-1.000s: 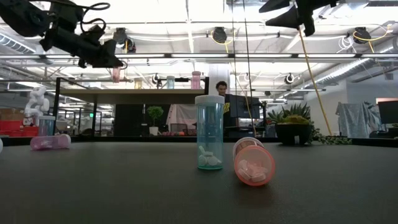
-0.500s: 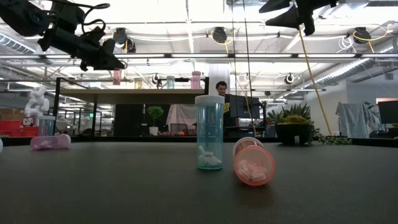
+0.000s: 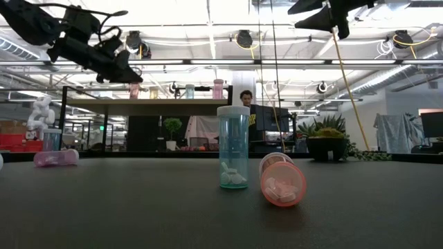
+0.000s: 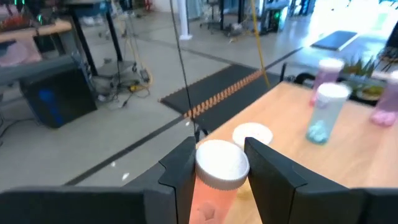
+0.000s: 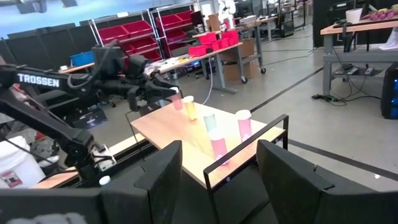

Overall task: Pick and place medicine bottles onto shelf by color
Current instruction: Put the top right orange pill bottle on the shelf

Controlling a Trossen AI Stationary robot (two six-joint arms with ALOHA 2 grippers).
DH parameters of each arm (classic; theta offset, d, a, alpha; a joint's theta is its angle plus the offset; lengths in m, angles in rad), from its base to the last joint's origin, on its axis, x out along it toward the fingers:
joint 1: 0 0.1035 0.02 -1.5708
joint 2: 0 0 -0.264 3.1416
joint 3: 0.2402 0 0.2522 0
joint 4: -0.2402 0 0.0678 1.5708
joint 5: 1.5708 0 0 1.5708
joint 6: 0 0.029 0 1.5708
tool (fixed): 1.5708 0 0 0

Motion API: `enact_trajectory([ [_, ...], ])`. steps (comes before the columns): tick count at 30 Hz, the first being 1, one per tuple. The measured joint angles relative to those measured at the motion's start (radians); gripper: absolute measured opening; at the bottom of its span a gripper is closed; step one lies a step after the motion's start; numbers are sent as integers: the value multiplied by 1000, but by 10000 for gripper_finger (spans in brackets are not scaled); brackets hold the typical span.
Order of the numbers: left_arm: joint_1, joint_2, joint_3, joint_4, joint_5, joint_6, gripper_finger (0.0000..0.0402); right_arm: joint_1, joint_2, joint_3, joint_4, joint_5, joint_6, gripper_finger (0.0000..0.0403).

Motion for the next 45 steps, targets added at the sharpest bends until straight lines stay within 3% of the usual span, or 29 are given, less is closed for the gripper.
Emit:
enact_trajectory([
  [20, 116, 56, 0, -5, -6, 13, 131, 0, 0, 0, -20, -3, 12, 203],
  [35, 120, 55, 0, -27, 0, -29, 134, 0, 0, 0, -20, -3, 12, 203],
  [45, 119, 56, 0, -49, -28, -47, 209, 0, 0, 0, -20, -4, 27, 203],
])
